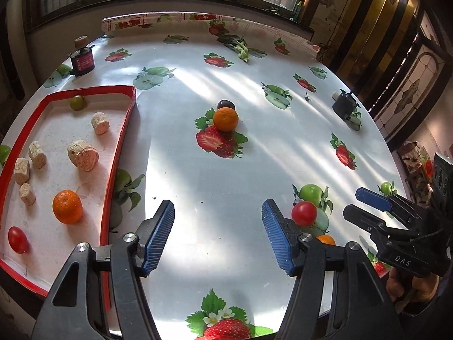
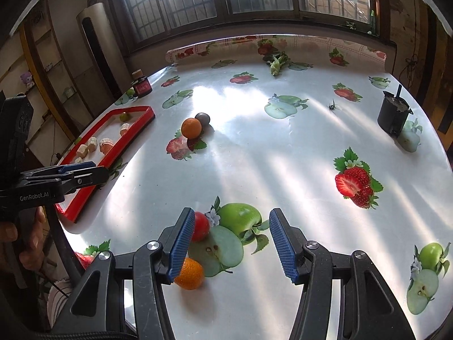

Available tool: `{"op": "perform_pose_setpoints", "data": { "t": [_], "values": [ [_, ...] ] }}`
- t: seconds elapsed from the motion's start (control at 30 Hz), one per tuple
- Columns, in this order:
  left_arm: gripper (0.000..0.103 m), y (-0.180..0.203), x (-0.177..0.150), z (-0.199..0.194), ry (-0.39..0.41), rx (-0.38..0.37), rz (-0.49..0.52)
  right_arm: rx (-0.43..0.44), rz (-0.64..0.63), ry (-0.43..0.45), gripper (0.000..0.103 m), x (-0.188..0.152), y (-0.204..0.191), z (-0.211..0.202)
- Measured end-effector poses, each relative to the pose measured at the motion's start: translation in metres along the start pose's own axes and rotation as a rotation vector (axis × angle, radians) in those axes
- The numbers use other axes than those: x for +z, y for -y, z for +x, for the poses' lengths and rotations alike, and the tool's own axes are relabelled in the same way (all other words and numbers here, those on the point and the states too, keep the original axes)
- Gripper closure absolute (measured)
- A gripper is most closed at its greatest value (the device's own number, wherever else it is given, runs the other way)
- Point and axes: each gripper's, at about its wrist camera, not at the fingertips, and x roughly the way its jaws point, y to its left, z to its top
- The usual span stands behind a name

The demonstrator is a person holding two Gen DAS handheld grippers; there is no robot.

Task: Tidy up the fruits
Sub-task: 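Open both tools and move them toward the red tomato and the orange, then close the left tool on the red tomato while the right grasps the orange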

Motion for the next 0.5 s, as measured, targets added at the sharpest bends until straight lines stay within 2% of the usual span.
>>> {"op": "perform_pose_setpoints", "data": {
  "t": [0.23, 0.5],
  "values": [
    [0.04, 0.035, -0.005, 0.021, -0.05, -0.054, 0.061, 0.04, -0.044, -0.047, 0.046, -0.04, -0.02, -0.007],
    [0.04, 0.069, -0.002, 0.047, -0.109, -0.117, 0.126, 0.076, -0.061, -0.091, 0.047, -0.052, -0.033, 0.019]
  ]
}}
